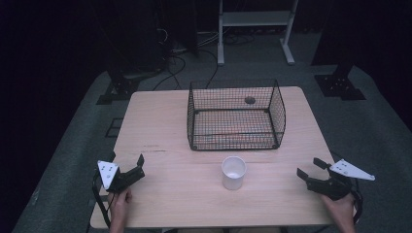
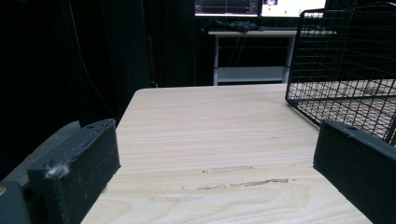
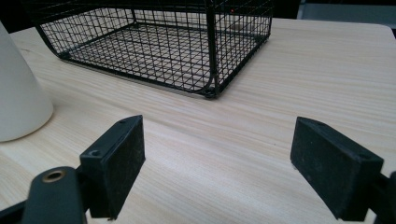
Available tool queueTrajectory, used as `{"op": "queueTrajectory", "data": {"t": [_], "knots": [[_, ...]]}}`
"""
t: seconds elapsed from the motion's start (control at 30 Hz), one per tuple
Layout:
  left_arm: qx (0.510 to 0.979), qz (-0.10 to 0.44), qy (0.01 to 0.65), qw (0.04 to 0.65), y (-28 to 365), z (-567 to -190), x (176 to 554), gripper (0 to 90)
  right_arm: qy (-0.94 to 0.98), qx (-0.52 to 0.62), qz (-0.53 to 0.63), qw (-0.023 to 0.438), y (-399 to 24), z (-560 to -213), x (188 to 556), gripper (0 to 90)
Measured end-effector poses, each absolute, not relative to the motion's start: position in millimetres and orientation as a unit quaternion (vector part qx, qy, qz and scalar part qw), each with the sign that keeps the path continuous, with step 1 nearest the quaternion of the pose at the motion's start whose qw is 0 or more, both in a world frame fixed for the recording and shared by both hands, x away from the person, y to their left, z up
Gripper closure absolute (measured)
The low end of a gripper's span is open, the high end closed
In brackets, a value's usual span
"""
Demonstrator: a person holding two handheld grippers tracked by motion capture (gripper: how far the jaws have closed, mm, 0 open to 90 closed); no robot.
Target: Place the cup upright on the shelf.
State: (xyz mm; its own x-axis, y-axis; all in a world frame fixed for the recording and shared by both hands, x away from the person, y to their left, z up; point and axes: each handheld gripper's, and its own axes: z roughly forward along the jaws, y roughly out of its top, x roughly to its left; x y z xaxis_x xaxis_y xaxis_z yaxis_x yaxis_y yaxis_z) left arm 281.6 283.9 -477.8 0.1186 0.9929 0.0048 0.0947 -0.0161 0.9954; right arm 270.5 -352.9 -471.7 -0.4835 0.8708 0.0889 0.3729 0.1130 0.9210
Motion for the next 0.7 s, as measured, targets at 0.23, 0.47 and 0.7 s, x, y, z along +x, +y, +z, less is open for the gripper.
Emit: {"op": "queueTrajectory", "data": {"t": [0.23,0.47,0.7], "knots": [[0.555,0.449,0.488,0.502,283,-478,281,0.0,0.708,0.444,0.492,0.244,-351,-471,273,15.1],[0.553,0.446,0.489,0.505,285,-478,281,0.0,0.714,0.433,0.5,0.231,-347,-461,272,13.6],[0.553,0.447,0.488,0.505,284,-478,281,0.0,0.725,0.413,0.501,0.231,-337,-452,272,13.2]]}}
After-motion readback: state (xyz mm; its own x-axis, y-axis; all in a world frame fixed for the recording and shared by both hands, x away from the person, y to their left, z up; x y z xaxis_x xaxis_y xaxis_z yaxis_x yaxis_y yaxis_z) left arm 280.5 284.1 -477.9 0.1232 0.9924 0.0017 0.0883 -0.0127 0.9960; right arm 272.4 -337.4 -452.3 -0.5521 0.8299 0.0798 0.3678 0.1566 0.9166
